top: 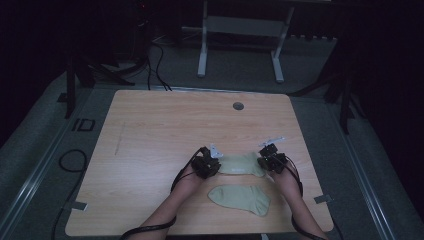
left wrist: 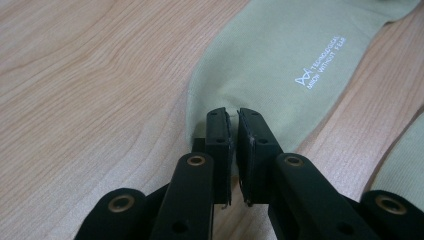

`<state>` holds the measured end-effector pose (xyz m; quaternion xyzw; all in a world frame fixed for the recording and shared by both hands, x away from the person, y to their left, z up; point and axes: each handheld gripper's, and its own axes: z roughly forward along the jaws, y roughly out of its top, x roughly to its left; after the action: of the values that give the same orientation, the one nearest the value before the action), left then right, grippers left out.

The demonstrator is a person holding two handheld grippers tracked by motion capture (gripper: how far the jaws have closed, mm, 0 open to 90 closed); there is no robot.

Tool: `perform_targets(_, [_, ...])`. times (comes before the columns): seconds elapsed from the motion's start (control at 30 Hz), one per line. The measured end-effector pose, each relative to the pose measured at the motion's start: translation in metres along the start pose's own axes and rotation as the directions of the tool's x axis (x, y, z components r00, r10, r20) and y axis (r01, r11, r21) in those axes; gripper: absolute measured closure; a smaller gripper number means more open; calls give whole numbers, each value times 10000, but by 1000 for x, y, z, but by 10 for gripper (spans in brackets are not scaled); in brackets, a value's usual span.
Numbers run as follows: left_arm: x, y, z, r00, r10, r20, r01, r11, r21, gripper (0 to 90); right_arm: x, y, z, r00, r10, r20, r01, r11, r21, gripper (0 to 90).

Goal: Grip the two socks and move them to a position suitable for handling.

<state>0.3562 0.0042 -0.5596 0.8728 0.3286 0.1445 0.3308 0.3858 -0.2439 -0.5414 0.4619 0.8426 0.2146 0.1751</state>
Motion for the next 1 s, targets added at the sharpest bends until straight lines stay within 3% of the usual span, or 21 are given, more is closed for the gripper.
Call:
perform_targets(0.1, [1,0,0,10000,-84,-9,84,10000,-10,832,-1,4,2,10000,-4,-16,4,10000,26,876])
perform_targets(0.17, [7,0,1,9992,-388,5,389,9992,-64,833,-3,8,5,9999,-27,-98,28,10000,29,874])
perform_targets(0.3, [8,2,1,9993,-351,-95,351,9994,45,833,-7,11,7,9991,41,-433,-44,10000,-81,844])
perform_targets(0.47, [8,2,1,9992,-395,-60,396,9992,35,832,-6,14,8,9989,-138,-456,138,9999,4,830])
perform_targets(0.6, [6,4,-2,9993,-372,26,372,9993,0,754,-4,16,7,9984,-208,-524,206,9998,-53,723])
perform_targets(0.7, [5,9,-10,9969,-712,347,722,9970,-290,637,-1,16,3,9983,-341,-470,335,9994,-127,622])
perform_targets(0.73, [5,10,-13,9947,-832,602,853,9958,-329,637,0,17,1,9983,-345,-471,338,9993,-163,592])
perform_targets(0.83, [0,12,-25,9966,-601,570,627,9970,-447,606,2,15,-8,9966,-500,-653,477,9982,-355,492])
perform_targets(0.97, [-7,8,-38,9970,-359,686,382,9987,-328,532,4,10,-19,9952,-628,-755,591,9970,-499,460])
perform_targets(1.0, [-8,7,-39,9967,-350,736,375,9988,-330,510,5,6,-29,9941,-634,-877,581,9964,-618,433])
